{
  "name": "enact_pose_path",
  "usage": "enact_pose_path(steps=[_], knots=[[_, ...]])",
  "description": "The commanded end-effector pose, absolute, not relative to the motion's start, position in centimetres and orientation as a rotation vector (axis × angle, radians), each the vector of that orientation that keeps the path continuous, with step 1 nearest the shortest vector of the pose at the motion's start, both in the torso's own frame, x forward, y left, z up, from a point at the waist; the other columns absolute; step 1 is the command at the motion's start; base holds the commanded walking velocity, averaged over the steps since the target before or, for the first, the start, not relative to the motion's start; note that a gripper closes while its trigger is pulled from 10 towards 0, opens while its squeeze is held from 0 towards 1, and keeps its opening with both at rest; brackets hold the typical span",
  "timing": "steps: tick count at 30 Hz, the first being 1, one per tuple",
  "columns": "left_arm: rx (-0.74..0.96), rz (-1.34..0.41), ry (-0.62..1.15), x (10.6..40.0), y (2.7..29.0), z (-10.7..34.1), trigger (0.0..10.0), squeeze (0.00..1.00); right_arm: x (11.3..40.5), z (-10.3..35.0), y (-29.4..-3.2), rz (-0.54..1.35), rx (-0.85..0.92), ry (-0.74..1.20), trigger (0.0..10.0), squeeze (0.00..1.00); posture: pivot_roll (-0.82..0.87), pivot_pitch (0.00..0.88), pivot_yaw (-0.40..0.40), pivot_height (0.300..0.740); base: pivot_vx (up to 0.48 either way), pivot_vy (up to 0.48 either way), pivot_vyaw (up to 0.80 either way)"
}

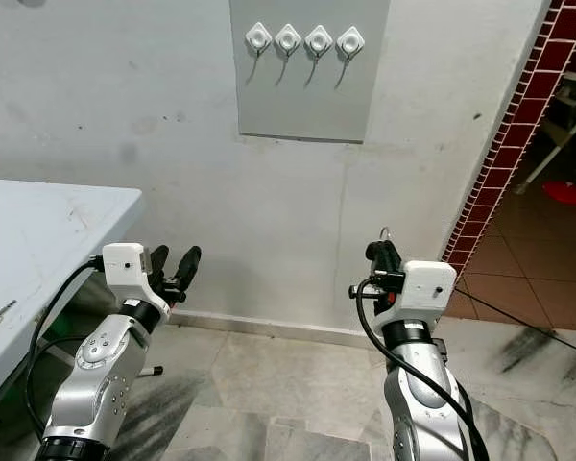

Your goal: Hang keys on a hook

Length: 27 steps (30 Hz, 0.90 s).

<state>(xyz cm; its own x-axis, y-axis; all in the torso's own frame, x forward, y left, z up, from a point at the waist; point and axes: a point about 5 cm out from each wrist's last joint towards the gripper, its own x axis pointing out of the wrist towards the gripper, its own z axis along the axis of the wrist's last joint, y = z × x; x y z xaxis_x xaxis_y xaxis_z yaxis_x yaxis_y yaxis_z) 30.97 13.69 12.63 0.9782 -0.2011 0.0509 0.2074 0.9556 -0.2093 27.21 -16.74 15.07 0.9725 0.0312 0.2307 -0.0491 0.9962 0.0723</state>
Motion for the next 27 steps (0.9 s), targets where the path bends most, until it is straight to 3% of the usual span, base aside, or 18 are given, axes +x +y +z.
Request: enact_pose_path(steps=[1, 6, 27], knots=[[-0.219, -0.219, -0.038, 30.85, 13.66, 12.98, 10.0, 0.00, 27.29, 15.35, -16.57, 0.051, 0.078, -0.236, 10.0, 0.00, -0.01, 0.001, 0.011, 0.740, 0.000, 0.000, 0.00], [-0.231, -0.221, -0.056, 30.91, 13.67, 13.28, 10.0, 0.00, 27.43, 15.55, -16.66, 0.051, 0.078, -0.241, 10.0, 0.00, -0.01, 0.006, 0.011, 0.740, 0.000, 0.000, 0.00], [-0.237, -0.224, -0.059, 31.18, 13.53, 13.50, 10.0, 0.00, 27.30, 15.61, -16.70, 0.048, 0.076, -0.244, 10.0, 0.00, -0.01, 0.008, 0.013, 0.740, 0.272, 0.000, 0.00]])
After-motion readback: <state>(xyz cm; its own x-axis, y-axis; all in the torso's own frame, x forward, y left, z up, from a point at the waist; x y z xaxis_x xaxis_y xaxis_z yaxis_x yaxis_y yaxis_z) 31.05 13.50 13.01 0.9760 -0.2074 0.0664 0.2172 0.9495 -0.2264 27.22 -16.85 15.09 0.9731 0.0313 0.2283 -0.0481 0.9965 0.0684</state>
